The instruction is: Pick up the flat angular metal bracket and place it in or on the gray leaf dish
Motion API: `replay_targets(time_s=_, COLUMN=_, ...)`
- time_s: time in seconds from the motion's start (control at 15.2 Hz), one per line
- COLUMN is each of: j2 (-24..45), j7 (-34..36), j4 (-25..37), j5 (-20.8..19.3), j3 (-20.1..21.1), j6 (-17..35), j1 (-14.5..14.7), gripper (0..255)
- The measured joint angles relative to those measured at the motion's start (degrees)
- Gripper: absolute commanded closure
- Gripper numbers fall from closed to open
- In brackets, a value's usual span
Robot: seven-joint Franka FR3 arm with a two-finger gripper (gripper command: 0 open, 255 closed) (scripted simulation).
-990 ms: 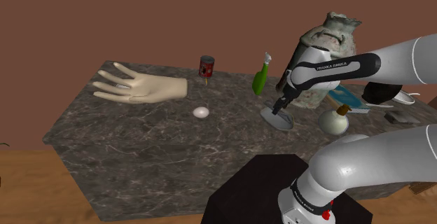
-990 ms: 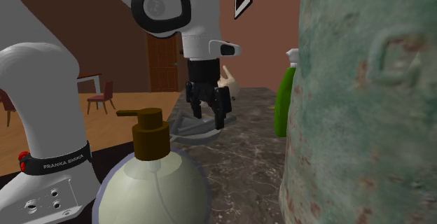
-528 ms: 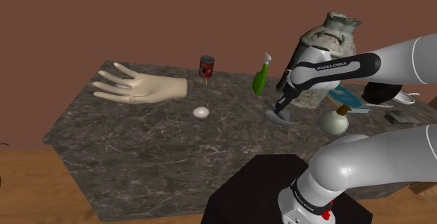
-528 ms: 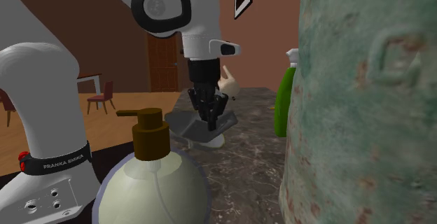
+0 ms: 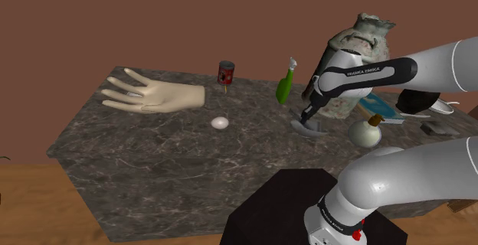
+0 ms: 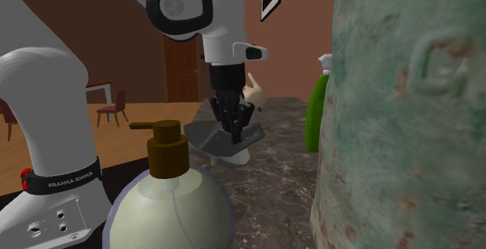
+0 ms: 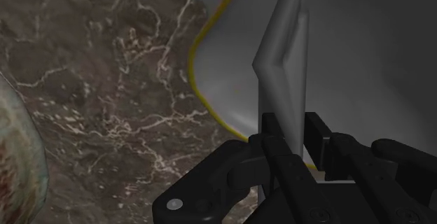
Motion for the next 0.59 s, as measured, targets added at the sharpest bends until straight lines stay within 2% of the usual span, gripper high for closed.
replay_targets(time_s=0.59, j2=-4.55, j7=0.43, j4=3.79, j5=0.48, j3=1.80, j6=-8.60, j1=-0.39, gripper=255)
